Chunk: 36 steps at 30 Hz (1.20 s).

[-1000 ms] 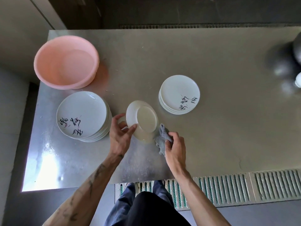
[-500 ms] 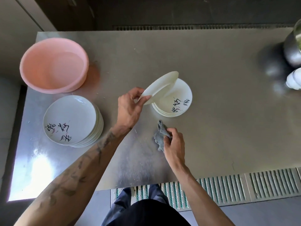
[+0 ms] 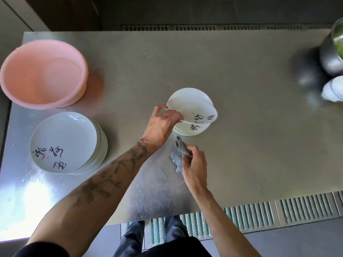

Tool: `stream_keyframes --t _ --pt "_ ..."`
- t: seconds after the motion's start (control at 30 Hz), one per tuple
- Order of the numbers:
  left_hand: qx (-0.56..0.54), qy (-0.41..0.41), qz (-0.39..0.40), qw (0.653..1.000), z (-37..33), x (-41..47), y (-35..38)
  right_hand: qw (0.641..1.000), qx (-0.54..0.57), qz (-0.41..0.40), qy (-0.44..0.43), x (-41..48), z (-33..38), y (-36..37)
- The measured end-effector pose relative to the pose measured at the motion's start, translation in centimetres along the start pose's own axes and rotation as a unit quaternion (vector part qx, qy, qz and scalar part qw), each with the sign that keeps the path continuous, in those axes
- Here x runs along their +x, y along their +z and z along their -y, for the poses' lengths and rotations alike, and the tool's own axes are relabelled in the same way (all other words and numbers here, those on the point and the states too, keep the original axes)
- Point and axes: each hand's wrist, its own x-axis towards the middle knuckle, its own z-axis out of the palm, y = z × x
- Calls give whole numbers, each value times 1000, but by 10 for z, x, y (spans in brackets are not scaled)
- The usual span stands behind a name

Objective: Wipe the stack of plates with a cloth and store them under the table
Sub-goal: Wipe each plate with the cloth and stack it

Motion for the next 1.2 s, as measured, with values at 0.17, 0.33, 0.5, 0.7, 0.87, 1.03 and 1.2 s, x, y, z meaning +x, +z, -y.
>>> stream_keyframes --t 0.17,0.33,0.5,0.7,0.87,1.03,1.2 --pt "-38 8 44 998 15 -5 12 1000 10 3 -1 -1 -4 -3" --pt "-69 -4 87 994 26 -6 23 1000 7 7 -1 -1 -8 -3" --pt "-103 -44 121 986 30 -6 24 1000 7 7 -1 -1 -10 -2" --pt "-127 -51 152 979 31 0 16 1000 6 6 2 -1 -8 -2" --pt "-124 -55 157 978 38 -4 21 1000 7 5 0 -1 -6 -4" --pt "-140 -72 161 974 42 -7 23 1000 7 2 -2 -3 -6 -5" --pt "-175 -152 142 962 22 -9 15 1000 6 7 -5 -4 0 -4"
